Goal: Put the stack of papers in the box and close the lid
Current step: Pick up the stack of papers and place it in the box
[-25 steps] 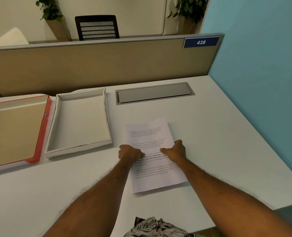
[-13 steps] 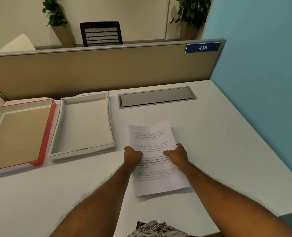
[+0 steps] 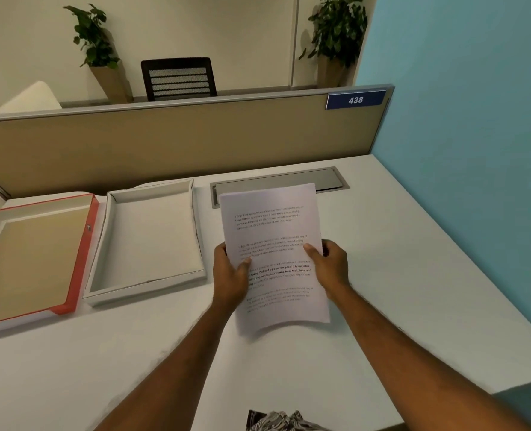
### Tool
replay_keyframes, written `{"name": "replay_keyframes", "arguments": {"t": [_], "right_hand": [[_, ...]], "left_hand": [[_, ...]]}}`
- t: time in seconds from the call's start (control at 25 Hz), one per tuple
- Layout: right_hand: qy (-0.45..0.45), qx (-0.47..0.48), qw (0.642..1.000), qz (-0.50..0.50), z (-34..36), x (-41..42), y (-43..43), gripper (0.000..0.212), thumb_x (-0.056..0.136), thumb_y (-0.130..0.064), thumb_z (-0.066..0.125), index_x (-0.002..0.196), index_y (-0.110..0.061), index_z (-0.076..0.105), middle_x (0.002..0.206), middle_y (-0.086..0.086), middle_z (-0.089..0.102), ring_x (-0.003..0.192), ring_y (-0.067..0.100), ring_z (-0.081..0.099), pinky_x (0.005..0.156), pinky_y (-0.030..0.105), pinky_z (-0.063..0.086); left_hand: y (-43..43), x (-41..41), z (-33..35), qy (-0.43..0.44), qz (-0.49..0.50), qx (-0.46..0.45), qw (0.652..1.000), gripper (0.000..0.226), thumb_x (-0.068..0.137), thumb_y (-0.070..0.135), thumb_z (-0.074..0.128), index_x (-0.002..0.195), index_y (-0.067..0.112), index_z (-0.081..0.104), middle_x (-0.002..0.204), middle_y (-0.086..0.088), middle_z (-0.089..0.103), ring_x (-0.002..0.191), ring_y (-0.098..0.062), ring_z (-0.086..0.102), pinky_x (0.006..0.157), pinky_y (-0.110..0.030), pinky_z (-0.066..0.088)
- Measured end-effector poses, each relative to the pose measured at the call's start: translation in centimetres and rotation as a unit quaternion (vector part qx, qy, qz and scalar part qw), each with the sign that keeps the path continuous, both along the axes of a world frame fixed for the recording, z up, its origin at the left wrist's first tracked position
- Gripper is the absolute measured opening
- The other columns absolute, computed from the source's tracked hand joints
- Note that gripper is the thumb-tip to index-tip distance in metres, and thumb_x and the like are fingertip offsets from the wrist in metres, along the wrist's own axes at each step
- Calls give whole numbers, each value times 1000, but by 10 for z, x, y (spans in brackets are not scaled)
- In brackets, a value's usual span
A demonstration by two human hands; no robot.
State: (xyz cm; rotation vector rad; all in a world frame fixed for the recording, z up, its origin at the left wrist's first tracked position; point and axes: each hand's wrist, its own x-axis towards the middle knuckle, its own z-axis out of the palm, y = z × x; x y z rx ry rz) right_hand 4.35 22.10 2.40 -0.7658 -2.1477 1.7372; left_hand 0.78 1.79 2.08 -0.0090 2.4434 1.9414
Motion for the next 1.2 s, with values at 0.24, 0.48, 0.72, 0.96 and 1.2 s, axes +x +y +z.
{"name": "replay_keyframes", "arguments": {"t": [0.24, 0.48, 0.72, 0.96, 1.2], "right_hand": [[104, 69, 991, 48, 11, 11, -2, 26, 88, -26, 67, 111, -19, 58, 93, -17, 67, 81, -1, 68, 64, 14, 55], [171, 48, 983, 42, 36, 8, -5, 35, 89, -27, 66, 119, -20, 51, 101, -9, 65, 94, 15, 68, 67, 15, 57], [214, 31, 974, -60, 102, -13, -19, 34, 83, -57, 55, 94, -25, 54, 81, -3, 64, 69, 12, 67, 50, 11, 51], [179, 33, 975, -124, 108, -28, -16, 15, 93, -35, 56, 88, -21, 58, 74, -9, 59, 66, 10, 61, 43, 6, 42], [175, 31, 978, -107, 106, -26, -18, 18, 91, -39, 52, 81, -25, 57, 71, -6, 61, 64, 12, 62, 41, 5, 41]], "left_hand": [[-9, 9, 10, 130, -22, -1, 991, 47, 94, 4, 53, 110, 39, 26, 112, 19, 46, 106, 11, 55, 67, -9, 55], [-5, 1, 40, 219, -14, 32, 975, 47, 88, 24, 66, 121, 37, 34, 111, 12, 52, 102, -3, 60, 69, -10, 55], [5, -12, 95, 210, 87, 115, 967, 43, 87, 57, 52, 93, 15, 56, 79, 4, 60, 71, -6, 64, 53, -11, 47], [16, -28, 112, 74, 171, 121, 975, 33, 92, 43, 51, 72, 18, 57, 73, -3, 58, 72, -17, 57, 58, -28, 43], [13, -26, 111, 83, 150, 105, 980, 28, 85, 41, 47, 69, 25, 61, 69, 1, 60, 72, -16, 59, 54, -23, 42]]}}
